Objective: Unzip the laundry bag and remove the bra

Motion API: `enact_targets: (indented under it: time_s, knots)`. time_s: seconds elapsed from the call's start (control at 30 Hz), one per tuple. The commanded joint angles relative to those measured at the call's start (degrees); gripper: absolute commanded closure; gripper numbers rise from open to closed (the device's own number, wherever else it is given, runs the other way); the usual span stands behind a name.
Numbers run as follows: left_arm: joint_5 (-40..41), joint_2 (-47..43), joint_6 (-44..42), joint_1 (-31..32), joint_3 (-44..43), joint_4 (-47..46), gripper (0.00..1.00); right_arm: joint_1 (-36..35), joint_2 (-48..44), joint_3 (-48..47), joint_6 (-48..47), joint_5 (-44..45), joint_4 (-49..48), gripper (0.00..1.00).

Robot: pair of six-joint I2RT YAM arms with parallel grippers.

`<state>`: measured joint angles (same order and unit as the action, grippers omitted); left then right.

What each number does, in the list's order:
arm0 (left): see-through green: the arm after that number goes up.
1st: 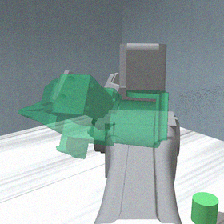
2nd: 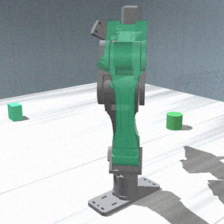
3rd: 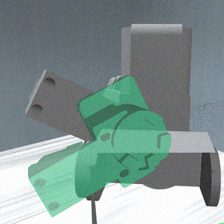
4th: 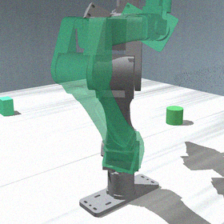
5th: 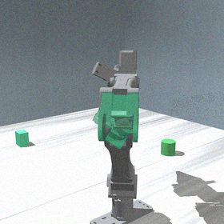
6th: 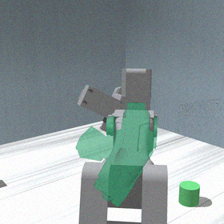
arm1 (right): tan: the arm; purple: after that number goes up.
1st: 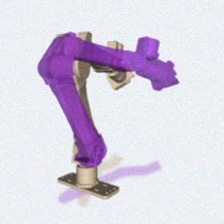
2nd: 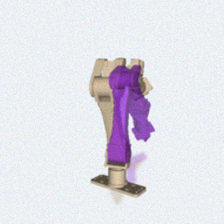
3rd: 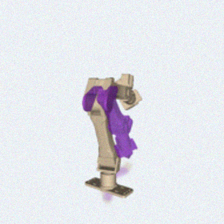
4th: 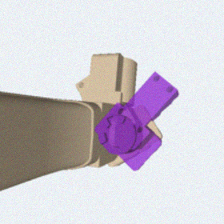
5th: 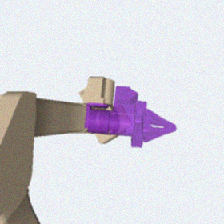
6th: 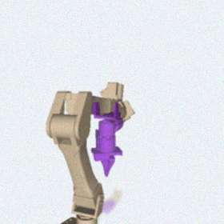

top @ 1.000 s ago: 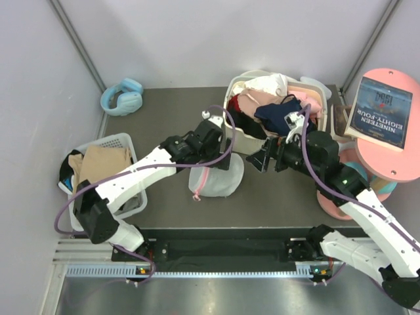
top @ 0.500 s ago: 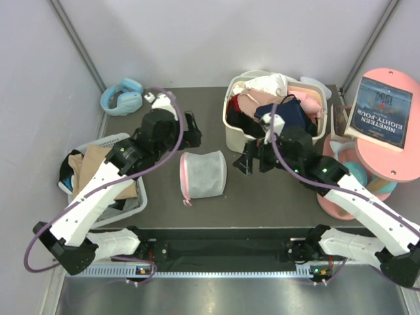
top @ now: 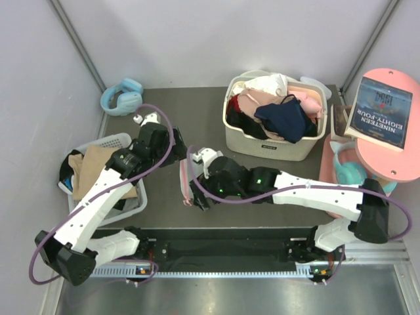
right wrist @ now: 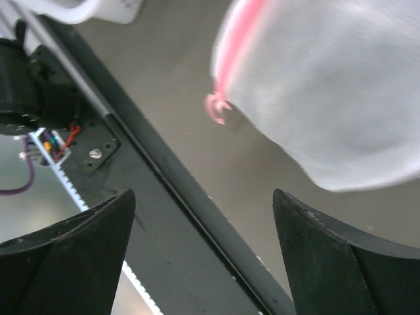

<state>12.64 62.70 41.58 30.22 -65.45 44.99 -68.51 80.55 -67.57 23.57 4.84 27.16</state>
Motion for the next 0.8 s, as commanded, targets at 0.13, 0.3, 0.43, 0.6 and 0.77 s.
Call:
enact_targets:
  time_s: [0.13,0.3,0.43,0.6,0.77]
  knots:
    - [-1.1,-2.7,-0.2,-5.7,0.9,1.2,0.01,-0.1,8.8,-4.4,0.9,-2.7,-10.5,0.18]
    - [-0.9,-4.8,-1.9,-6.8,0.8,1.0,0.01,8.2,9.9,-1.3,3.0,1.3,-12.4,0.21]
    - [-6.1,-5.0,-2.9,-6.8,3.7,-1.9,0.01,13.0,8.4,2.2,4.0,1.5,-13.6,0.21]
    - [-15.0,-5.4,-1.2,-6.8,10.2,-8.3,0.01,17.4,8.0,7.0,5.2,1.5,-14.8,0.22]
    - [-22.2,-6.8,-3.0,-6.8,16.2,-16.0,0.01,21.2,7.6,9.6,5.4,1.1,-14.5,0.22]
